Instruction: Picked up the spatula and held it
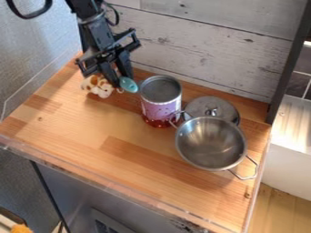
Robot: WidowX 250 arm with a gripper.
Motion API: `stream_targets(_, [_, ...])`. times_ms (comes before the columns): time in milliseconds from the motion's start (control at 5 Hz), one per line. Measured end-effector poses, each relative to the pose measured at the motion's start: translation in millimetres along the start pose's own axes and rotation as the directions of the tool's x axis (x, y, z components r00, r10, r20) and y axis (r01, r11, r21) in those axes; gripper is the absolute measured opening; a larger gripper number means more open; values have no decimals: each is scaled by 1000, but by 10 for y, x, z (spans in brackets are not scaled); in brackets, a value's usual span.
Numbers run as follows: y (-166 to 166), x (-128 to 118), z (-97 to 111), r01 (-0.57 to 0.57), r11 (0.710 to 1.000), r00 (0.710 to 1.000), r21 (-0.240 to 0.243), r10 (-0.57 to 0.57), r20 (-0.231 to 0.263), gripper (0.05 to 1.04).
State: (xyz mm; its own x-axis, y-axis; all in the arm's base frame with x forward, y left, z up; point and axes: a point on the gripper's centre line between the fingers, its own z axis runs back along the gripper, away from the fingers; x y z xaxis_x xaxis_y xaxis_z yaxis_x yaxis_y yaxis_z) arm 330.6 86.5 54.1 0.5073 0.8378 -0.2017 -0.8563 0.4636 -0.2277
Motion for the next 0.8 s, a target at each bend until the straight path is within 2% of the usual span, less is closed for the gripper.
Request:
stream_targets(400, [195,-197,-112,-26,999,999,21,27,-21,269])
stream_targets(800, [304,-506,96,-41,999,999,-2,41,-21,269])
